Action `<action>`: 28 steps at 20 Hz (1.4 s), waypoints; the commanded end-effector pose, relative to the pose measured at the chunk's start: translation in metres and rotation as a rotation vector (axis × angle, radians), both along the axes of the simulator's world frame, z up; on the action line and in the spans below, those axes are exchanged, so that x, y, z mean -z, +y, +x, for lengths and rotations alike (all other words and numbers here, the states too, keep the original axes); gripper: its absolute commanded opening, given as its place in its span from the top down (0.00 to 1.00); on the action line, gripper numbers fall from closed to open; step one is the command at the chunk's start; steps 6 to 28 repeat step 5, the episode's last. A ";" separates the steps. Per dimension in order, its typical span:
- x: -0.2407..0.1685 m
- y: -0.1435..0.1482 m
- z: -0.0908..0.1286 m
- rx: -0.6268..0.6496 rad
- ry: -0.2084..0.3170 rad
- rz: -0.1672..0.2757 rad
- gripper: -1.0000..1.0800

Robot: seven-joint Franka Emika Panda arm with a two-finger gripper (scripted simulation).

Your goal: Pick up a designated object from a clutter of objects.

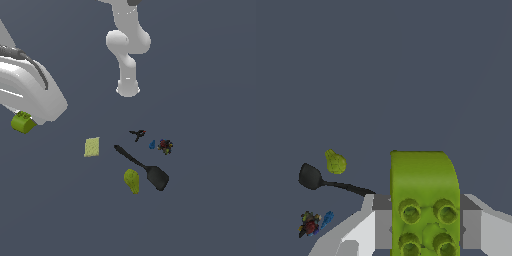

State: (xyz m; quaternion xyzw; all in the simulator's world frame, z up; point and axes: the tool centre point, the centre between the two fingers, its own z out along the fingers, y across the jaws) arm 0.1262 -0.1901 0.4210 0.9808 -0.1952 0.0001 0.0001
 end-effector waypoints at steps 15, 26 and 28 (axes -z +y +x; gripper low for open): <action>-0.005 0.000 0.001 0.000 0.000 0.000 1.00; -0.005 0.000 0.001 0.000 0.000 0.000 1.00; -0.005 0.000 0.001 0.000 0.000 0.000 1.00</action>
